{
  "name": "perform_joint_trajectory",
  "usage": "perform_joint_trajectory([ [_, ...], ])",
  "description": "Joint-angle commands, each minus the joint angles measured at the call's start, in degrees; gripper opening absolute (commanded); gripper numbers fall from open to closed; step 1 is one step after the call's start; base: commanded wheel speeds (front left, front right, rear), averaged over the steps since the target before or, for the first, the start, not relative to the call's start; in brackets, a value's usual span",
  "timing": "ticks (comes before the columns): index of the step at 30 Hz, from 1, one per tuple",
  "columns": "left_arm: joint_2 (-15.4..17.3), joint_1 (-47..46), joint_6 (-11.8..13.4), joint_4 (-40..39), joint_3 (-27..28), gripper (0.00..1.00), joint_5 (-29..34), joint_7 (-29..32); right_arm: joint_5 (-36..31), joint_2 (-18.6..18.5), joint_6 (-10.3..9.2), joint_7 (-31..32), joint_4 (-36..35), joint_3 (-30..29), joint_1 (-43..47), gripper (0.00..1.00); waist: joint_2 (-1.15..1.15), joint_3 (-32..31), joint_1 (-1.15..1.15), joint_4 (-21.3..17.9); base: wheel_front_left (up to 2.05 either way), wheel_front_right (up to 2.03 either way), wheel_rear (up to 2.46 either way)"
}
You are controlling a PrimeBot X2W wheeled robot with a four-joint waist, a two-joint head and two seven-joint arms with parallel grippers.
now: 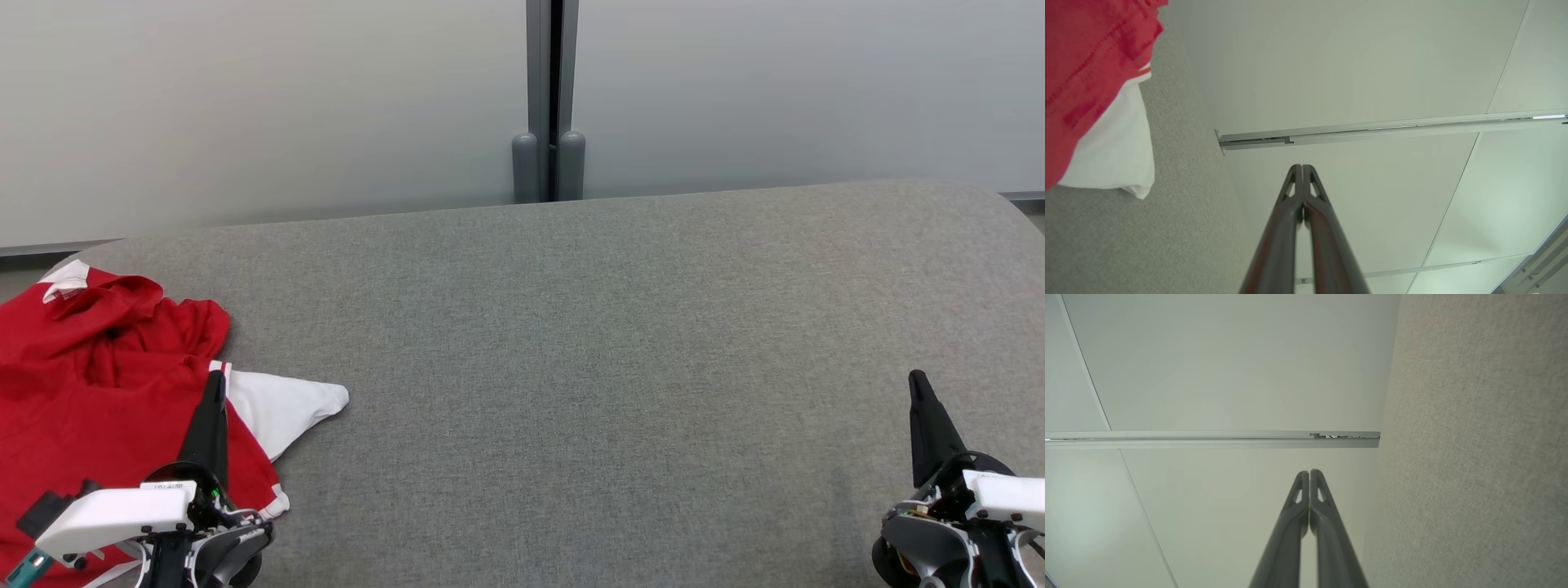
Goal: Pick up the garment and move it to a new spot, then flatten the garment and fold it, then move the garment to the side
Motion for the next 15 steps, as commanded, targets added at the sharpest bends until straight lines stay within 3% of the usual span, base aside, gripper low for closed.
perform_joint_trajectory([
  [1, 0.17, -0.71, -0.45, -0.10, 0.12, 0.00, 0.07, 0.12, -0.32, -0.06, 0.03, 0.08, 0.02, 0.04, -0.56, 0.00, 0.00, 0.00, 0.00, 0.00, 0.00, 0.00, 0.00],
  [8, 0.17, -0.71, -0.45, -0.10, 0.12, 0.00, 0.07, 0.12, -0.32, -0.06, 0.03, 0.08, 0.02, 0.04, -0.56, 0.00, 0.00, 0.00, 0.00, 0.00, 0.00, 0.00, 0.00],
  [9, -0.02, 0.09, 0.05, 0.15, -0.01, 1.00, 0.00, -0.05, 0.00, 0.01, 0.01, -0.02, 0.12, -0.01, 0.10, 1.00, 0.00, 0.00, 0.00, 0.00, 0.00, 0.00, 0.00],
  [15, -0.68, 2.11, 0.27, 1.42, -0.43, 1.00, 0.18, -0.83, -0.32, 0.53, 0.00, -0.77, 1.35, 0.33, 1.66, 1.00, 0.00, 0.04, 0.00, -0.02, 0.00, 0.00, 0.00],
])
